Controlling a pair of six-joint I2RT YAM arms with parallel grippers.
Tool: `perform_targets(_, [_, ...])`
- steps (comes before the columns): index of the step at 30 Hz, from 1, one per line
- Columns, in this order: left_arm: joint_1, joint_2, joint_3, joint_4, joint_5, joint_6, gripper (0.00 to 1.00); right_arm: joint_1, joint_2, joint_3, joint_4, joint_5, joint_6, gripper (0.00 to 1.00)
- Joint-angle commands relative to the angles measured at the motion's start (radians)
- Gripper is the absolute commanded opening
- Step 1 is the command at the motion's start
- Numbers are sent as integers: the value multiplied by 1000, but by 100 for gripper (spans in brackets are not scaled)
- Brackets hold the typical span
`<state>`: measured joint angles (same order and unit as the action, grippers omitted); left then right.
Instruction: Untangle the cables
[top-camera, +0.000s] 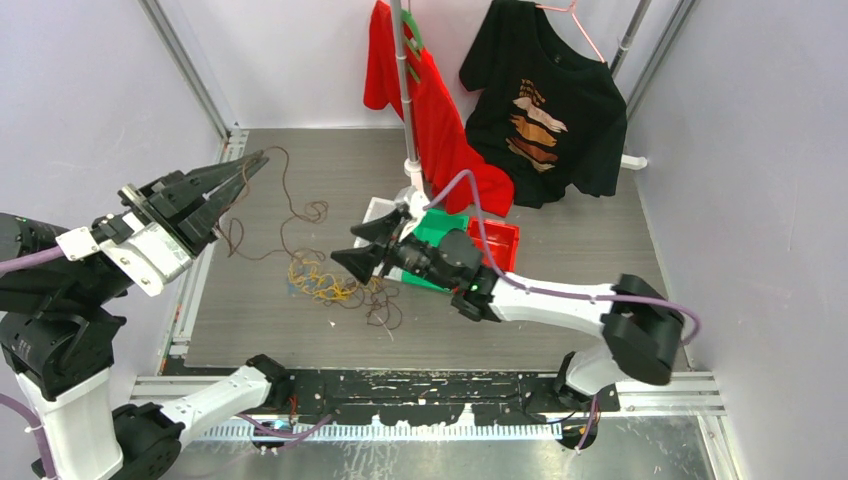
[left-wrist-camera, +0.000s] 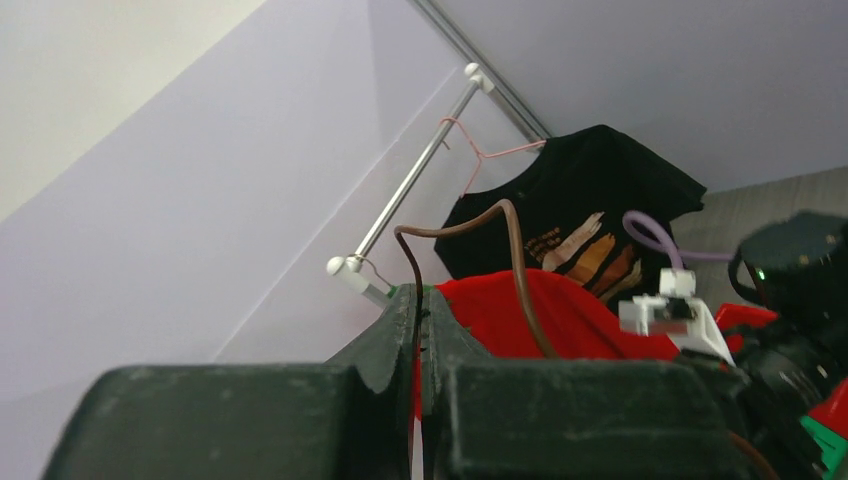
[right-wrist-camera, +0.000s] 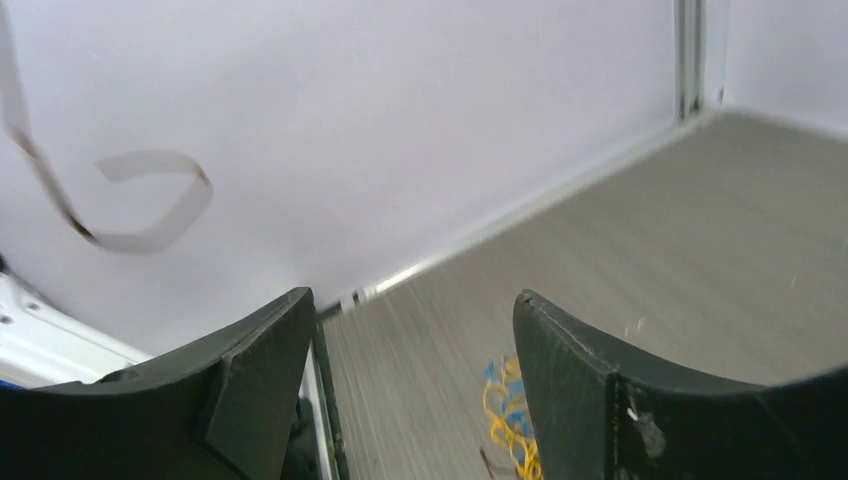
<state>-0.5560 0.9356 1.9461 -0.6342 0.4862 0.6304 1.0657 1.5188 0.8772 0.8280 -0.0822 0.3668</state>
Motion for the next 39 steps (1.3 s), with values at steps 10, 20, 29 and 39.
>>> perform_targets(10, [-2, -33, -54, -34, 86, -47, 0, 1, -313, 50, -147, -205, -126, 80])
perform_targets(20, [-3, -25, -47, -27, 106, -71, 0, 5, -265, 144, -117, -348, -21, 80])
perform_targets(29, [-2, -24, -44, -16, 110, -95, 0, 59, -134, 265, -161, -266, -75, 80])
perform_targets(39, [-2, -33, -52, 2, 111, -96, 0, 73, -87, 255, -148, -192, -75, 9])
